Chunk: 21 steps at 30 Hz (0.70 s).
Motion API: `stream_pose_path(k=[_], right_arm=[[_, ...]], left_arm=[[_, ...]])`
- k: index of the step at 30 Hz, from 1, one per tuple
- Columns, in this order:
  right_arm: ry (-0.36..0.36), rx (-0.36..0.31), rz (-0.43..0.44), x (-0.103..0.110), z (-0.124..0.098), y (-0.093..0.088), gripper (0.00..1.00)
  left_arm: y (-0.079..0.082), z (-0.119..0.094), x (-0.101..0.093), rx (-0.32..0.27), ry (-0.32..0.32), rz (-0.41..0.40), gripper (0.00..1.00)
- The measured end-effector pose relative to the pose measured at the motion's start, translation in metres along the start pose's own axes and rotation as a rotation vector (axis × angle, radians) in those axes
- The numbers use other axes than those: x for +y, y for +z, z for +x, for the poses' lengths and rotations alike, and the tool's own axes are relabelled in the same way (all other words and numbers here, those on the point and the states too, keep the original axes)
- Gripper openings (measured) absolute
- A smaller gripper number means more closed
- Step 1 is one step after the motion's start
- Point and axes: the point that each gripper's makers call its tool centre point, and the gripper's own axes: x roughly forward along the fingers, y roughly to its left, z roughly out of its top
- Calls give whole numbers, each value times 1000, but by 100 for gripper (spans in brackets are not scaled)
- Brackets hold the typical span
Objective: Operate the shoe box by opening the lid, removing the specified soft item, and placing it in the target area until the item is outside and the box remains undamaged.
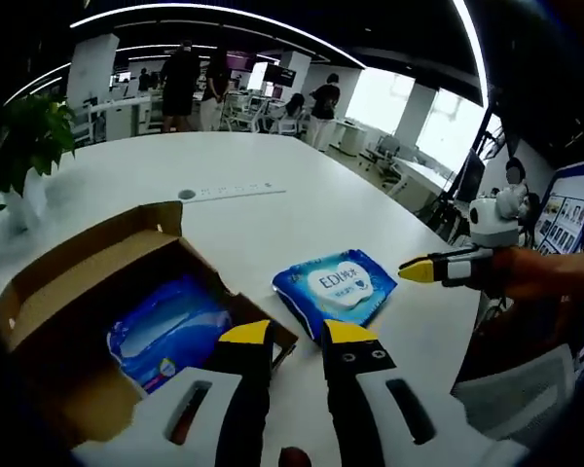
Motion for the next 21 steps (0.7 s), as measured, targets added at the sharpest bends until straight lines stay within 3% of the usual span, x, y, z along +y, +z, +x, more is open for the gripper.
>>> stream_pose_path(k=[13,21], right_arm=[[47,3,-81,52,17,17,18],[86,12,-117,87,34,24,18]], left_arm=[[-9,-53,53,-32,69,-27,21],[-19,-74,78,-39,111,-65,21]])
